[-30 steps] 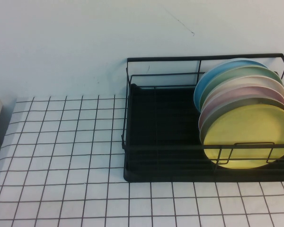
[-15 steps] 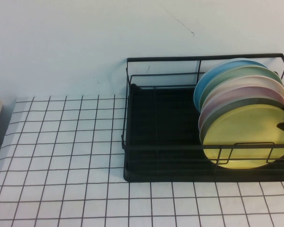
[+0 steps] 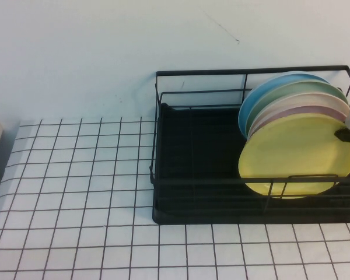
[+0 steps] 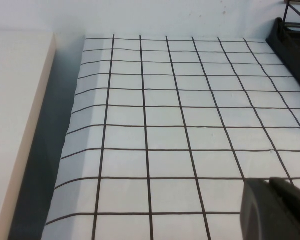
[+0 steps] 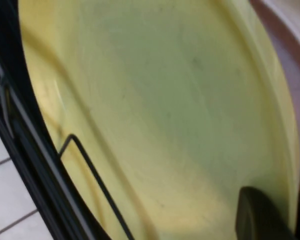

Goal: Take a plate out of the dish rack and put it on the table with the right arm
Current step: Grasp the plate from the shelf, then place the plate from the table

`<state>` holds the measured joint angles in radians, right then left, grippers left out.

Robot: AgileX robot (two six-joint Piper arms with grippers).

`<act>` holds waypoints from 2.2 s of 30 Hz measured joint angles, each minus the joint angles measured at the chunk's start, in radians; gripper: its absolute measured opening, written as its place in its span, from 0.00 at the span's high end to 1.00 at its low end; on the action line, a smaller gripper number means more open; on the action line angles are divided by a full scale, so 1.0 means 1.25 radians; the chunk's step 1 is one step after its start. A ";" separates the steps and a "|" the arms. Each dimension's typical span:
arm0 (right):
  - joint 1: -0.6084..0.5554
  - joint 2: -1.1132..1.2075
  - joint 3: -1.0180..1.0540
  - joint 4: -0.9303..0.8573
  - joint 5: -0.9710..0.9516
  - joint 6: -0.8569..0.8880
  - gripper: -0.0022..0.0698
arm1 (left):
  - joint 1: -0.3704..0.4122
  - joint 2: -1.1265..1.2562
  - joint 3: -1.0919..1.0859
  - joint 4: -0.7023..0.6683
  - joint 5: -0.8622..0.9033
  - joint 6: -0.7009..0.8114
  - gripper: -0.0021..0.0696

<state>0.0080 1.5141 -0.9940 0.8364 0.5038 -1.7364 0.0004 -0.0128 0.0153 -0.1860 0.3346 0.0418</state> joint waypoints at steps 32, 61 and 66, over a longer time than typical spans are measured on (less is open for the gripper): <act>0.000 -0.249 0.109 -0.240 0.427 0.698 0.90 | 0.000 0.000 0.000 0.000 0.000 -0.001 0.98; 0.000 0.102 0.213 -0.193 0.057 0.745 0.60 | 0.000 0.000 0.000 0.000 0.000 0.001 0.98; 0.000 0.007 0.213 -0.194 0.022 0.747 0.63 | 0.000 0.000 0.000 0.000 0.000 0.001 0.98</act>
<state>0.0080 1.5228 -0.7275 0.5939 0.5319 -0.8023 0.0004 -0.0128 0.0153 -0.1860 0.3346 0.0436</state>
